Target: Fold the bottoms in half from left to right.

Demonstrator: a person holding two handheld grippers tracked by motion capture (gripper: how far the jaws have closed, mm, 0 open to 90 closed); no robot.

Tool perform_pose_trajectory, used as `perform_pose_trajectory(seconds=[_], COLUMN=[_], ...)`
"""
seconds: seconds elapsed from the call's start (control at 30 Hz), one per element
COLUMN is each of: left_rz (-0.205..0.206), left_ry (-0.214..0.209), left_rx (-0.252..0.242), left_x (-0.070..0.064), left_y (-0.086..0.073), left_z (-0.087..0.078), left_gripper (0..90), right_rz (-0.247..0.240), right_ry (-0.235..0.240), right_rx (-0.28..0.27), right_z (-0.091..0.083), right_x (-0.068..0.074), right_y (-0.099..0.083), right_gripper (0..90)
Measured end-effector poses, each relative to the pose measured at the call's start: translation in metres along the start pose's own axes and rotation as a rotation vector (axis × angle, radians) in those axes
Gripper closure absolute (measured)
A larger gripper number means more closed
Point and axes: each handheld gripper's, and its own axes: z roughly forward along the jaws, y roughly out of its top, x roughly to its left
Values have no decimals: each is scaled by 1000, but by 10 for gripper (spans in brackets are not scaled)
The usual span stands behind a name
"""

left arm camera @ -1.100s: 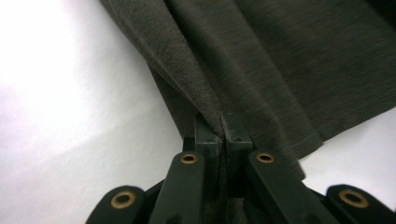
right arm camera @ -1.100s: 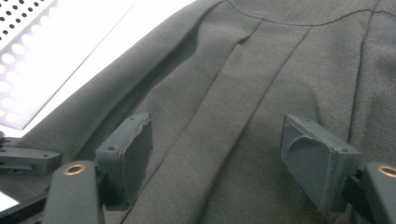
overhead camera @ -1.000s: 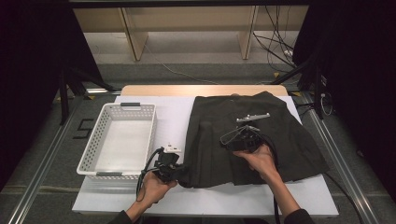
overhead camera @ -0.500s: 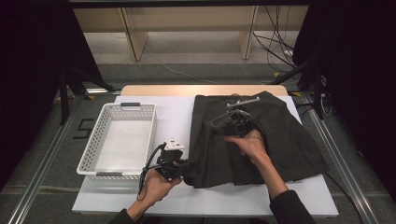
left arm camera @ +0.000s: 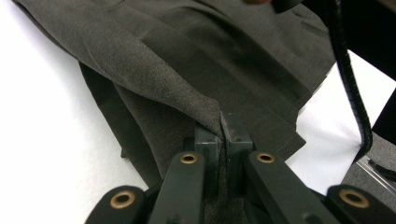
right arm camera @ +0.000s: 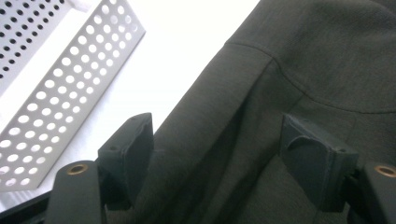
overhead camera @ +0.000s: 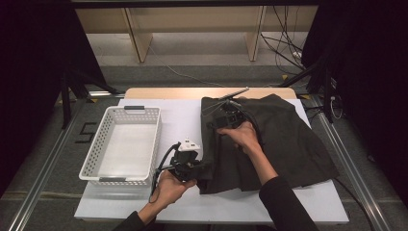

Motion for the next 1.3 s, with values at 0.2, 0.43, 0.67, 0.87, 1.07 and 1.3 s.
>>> perform_pose_trajectory(seconds=[0.2,0.43,0.67,0.87,1.07,1.3], left_rz=[3,3,6,6,8,27], left_ry=[-2,-2,-6,-7,-8,-22], left_rx=[-16,-24,-32,-37,-38,-53], left_x=[-2,-3,-3,-4,-4,-9], left_y=[4,6,7,7,11,17], left_z=[-1,-2,-4,-4,-5,-7], left_gripper=[868,867,867,867,866,866], right_rz=[13,9,11,8,-16,-45], right_ry=[-2,-21,-51,-71,-110,-95], right_rx=[23,54,87,106,127,122], right_z=[10,24,36,40,40,29], right_x=[1,7,9,10,13,13], right_y=[9,19,23,24,24,24], right_gripper=[278,284,288,349,595,870])
